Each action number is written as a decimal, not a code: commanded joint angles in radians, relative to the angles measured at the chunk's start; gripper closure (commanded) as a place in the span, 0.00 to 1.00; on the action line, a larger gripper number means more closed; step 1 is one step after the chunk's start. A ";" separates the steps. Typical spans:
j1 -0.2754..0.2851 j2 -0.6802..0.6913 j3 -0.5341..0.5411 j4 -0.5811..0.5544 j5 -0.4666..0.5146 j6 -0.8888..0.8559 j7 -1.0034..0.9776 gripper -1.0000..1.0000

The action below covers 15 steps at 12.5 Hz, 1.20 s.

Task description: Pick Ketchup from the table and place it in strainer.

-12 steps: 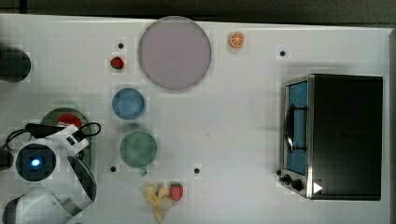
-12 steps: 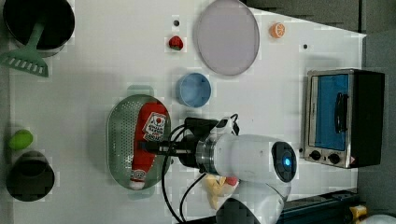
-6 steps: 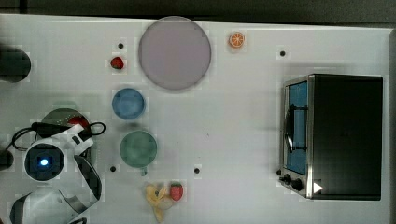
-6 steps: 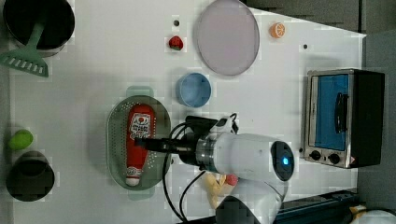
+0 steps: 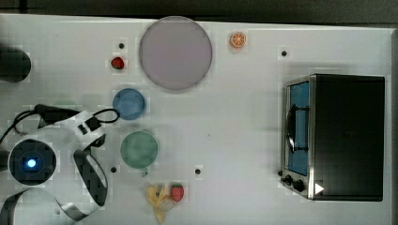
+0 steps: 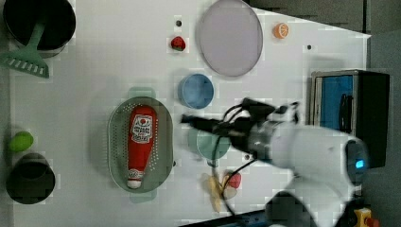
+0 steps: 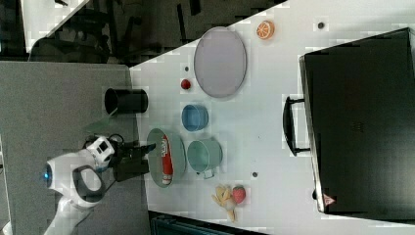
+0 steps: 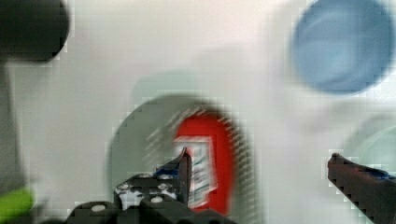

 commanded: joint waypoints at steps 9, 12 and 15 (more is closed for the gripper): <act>-0.150 -0.321 -0.432 0.312 0.071 -0.802 0.051 0.00; -0.150 -0.315 -0.448 0.413 0.064 -0.948 0.053 0.00; -0.150 -0.310 -0.447 0.419 0.065 -0.954 0.053 0.00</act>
